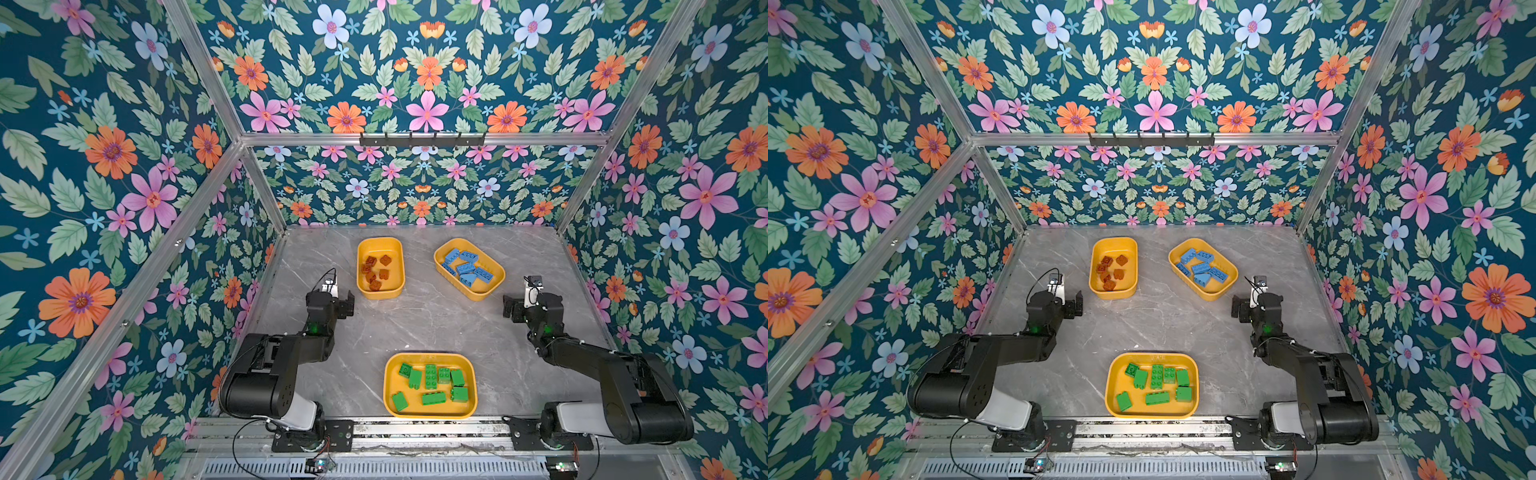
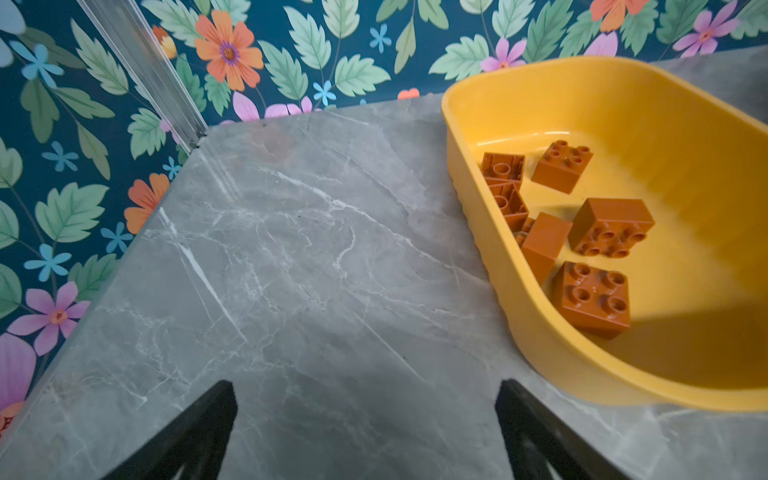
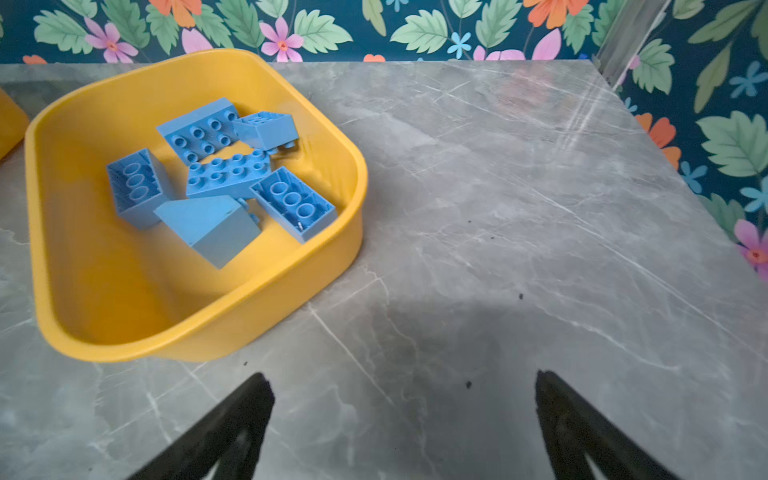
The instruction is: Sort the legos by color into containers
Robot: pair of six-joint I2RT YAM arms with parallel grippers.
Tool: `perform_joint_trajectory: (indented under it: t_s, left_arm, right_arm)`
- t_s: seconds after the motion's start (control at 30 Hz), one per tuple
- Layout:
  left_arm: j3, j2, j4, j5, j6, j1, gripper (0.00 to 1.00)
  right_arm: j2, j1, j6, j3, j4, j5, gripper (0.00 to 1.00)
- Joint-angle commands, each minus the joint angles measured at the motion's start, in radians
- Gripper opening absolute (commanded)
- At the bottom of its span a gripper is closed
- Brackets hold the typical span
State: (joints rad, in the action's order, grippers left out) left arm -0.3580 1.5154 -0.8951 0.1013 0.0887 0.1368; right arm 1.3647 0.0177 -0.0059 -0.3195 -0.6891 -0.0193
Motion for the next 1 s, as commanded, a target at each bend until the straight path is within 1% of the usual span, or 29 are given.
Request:
perform_joint_trajectory:
  t_s: [0.0,0.03,0.1,0.17,0.27,0.37,0.43,0.5,0.57,0.6,0.67,0.7,0.8,0.9,0.97]
  left_arm:
    - [0.019,0.013,-0.178,0.017,0.028,-0.009,1.0]
    - [0.024,0.004,-0.168,0.012,0.022,-0.011,1.0]
    - [0.052,0.006,-0.236,-0.002,0.019,-0.023,1.0]
    - [0.045,0.006,-0.217,-0.022,0.006,-0.035,1.0]
    - [0.025,0.014,-0.192,-0.054,-0.012,-0.058,1.0]
    - [0.045,0.026,-0.227,-0.091,-0.047,-0.095,1.0]
    - [0.055,0.078,-0.313,-0.122,-0.053,-0.117,1.0]
    - [0.068,0.067,-0.303,-0.125,-0.061,-0.122,1.0]
    - [0.085,0.091,-0.373,-0.13,-0.055,-0.123,1.0]
    - [0.088,0.102,-0.393,-0.128,-0.057,-0.123,1.0]
    - [0.081,0.097,-0.364,-0.121,-0.069,-0.124,1.0]
    - [0.082,0.102,-0.382,-0.11,-0.067,-0.124,1.0]
    - [0.069,0.102,-0.356,-0.055,-0.087,-0.125,1.0]
    - [0.074,0.1,-0.361,-0.047,-0.086,-0.124,1.0]
    - [0.074,0.1,-0.364,-0.021,-0.089,-0.123,1.0]
  right_arm:
    - [0.034,-0.006,-0.001,0.042,-0.221,0.052,0.99]
    - [0.045,-0.006,-0.004,0.046,-0.234,0.058,0.99]
    - [0.059,-0.006,-0.003,0.057,-0.271,0.052,0.99]
    - [0.071,-0.006,-0.009,0.069,-0.306,0.058,0.99]
    - [0.069,-0.006,-0.011,0.077,-0.317,0.067,0.99]
    - [0.068,-0.007,-0.014,0.069,-0.304,0.079,0.99]
    - [0.067,-0.007,-0.016,0.068,-0.295,0.081,0.99]
    - [0.066,-0.007,-0.016,0.068,-0.297,0.079,0.99]
    - [0.067,-0.008,-0.016,0.067,-0.295,0.08,0.99]
    - [0.066,-0.007,-0.014,0.062,-0.286,0.078,0.99]
    - [0.068,-0.007,-0.011,0.058,-0.281,0.076,0.99]
    - [0.067,-0.007,-0.012,0.057,-0.279,0.075,0.99]
    - [0.071,-0.007,-0.004,0.048,-0.261,0.058,0.99]
    - [0.073,-0.014,0.015,0.03,-0.233,0.029,0.99]
    - [0.074,-0.015,0.036,0.018,-0.213,-0.009,0.99]
